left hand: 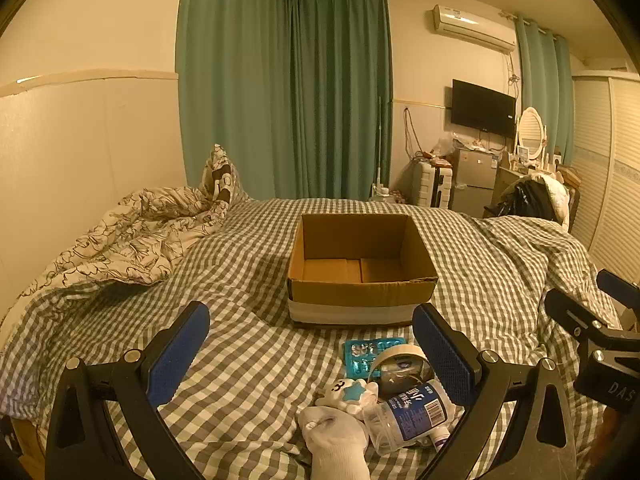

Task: Organize objects
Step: 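Move both tools toward the pile of items beside the box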

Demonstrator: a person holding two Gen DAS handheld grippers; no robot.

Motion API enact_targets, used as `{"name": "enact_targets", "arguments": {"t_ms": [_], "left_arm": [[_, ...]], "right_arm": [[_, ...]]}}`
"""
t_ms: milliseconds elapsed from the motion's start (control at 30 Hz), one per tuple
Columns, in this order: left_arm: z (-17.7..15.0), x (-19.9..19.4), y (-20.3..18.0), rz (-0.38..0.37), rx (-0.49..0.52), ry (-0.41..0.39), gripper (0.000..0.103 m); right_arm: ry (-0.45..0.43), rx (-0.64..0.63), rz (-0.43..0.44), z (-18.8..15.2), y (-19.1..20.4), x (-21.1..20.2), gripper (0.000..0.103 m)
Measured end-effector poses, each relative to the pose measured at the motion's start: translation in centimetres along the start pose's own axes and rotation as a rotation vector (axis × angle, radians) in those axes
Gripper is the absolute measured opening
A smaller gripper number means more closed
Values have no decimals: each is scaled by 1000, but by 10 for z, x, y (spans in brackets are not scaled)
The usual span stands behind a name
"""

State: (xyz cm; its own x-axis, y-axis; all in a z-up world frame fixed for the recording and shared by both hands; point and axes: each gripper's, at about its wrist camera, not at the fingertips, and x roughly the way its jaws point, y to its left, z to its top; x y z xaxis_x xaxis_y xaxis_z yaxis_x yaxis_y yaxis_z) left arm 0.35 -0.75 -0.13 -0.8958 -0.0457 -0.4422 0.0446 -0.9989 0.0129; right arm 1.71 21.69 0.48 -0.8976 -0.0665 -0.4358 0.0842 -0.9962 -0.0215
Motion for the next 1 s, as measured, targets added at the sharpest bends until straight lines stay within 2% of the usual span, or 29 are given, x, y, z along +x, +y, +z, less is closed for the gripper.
{"name": "enact_targets", "arguments": {"t_ms": [1000], "left_arm": [[-2, -7, 5, 14, -18, -20, 103]], "right_arm": [[-5, 4, 23, 3, 2, -9, 103]]}}
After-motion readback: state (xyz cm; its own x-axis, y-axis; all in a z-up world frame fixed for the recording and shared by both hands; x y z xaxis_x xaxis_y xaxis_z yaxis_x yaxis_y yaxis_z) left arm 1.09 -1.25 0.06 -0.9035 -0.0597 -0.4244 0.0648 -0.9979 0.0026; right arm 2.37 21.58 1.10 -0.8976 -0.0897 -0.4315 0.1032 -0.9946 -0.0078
